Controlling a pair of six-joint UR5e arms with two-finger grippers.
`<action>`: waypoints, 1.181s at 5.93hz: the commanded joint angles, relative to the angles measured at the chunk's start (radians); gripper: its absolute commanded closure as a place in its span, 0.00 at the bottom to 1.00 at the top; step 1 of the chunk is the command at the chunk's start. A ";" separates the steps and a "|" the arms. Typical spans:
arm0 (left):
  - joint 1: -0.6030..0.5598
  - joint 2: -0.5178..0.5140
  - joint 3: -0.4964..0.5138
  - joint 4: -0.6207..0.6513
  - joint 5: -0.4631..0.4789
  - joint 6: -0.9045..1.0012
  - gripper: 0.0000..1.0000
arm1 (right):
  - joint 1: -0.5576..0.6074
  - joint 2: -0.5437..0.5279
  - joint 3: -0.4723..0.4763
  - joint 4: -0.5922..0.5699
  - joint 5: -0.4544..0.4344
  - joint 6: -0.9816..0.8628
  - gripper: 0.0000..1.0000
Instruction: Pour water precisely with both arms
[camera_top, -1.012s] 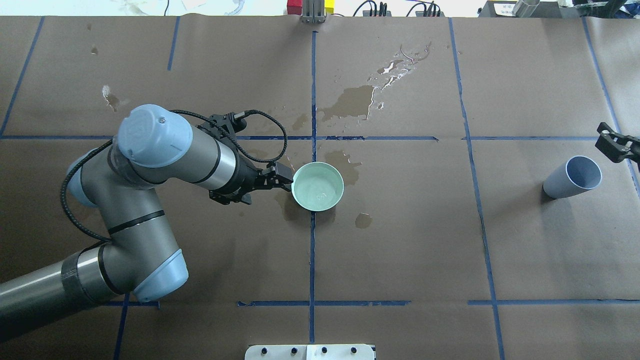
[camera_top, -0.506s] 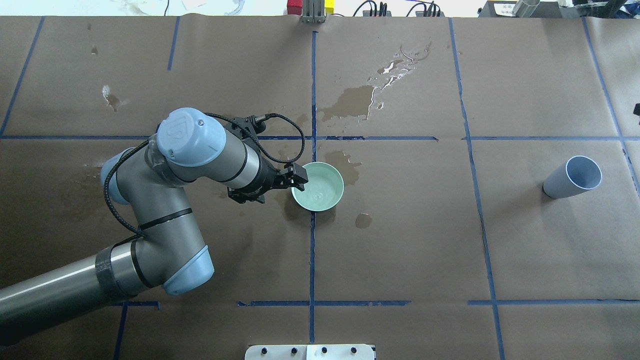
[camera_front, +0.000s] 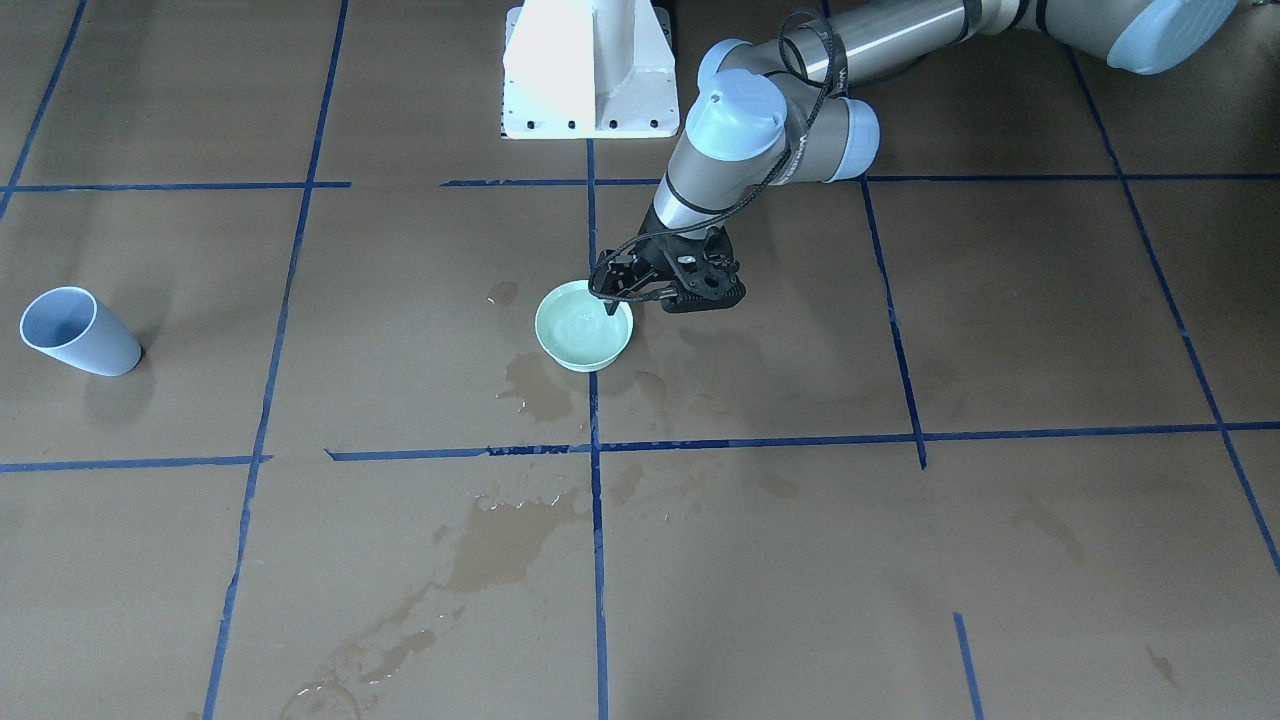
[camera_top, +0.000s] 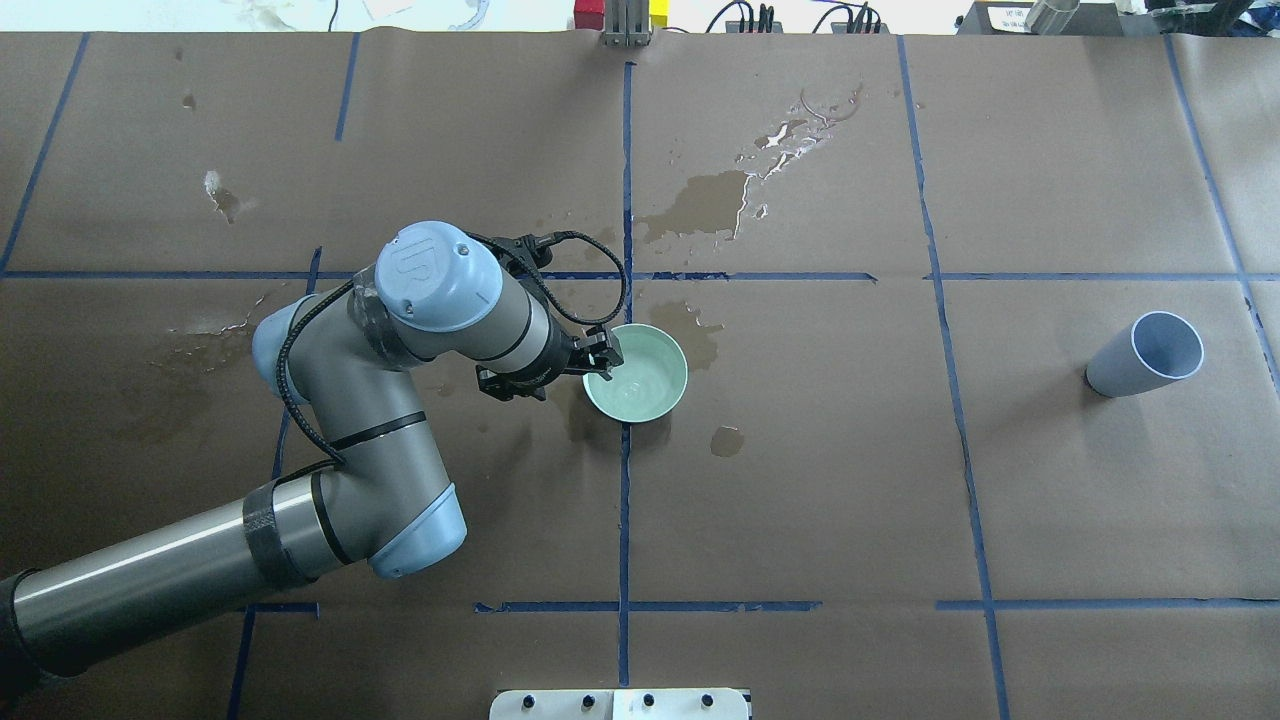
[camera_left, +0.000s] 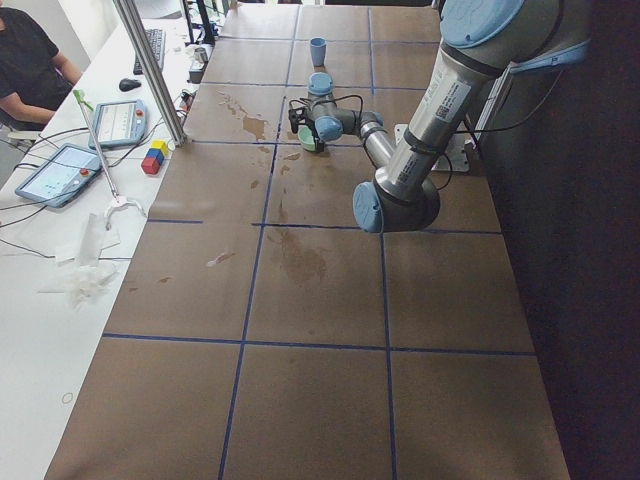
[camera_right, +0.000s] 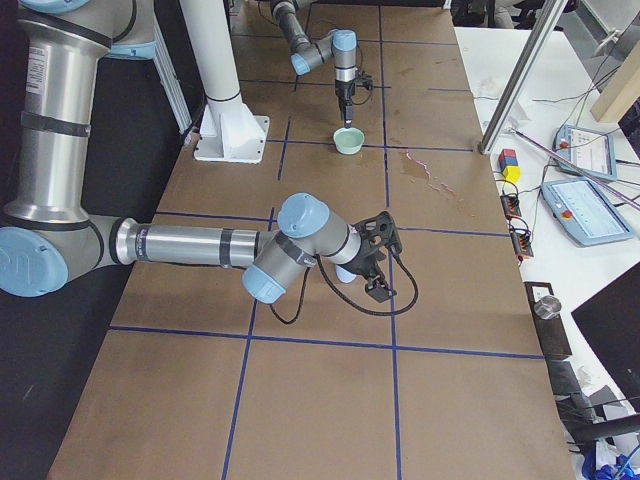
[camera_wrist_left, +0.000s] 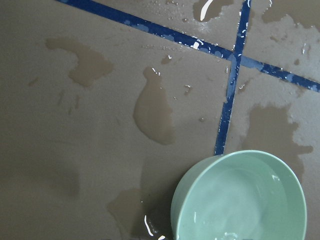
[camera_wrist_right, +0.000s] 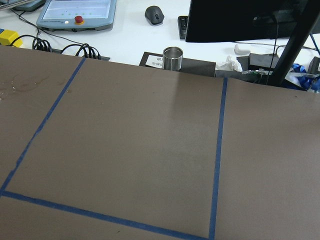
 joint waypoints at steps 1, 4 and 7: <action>0.004 -0.047 0.004 0.118 0.002 0.007 0.35 | 0.050 -0.003 0.000 -0.123 0.168 -0.045 0.00; 0.018 -0.080 0.064 0.117 0.006 0.008 0.52 | 0.089 -0.026 0.006 -0.139 0.209 -0.105 0.00; 0.026 -0.086 0.086 0.115 0.017 0.010 0.62 | 0.093 -0.028 0.001 -0.281 0.280 -0.246 0.00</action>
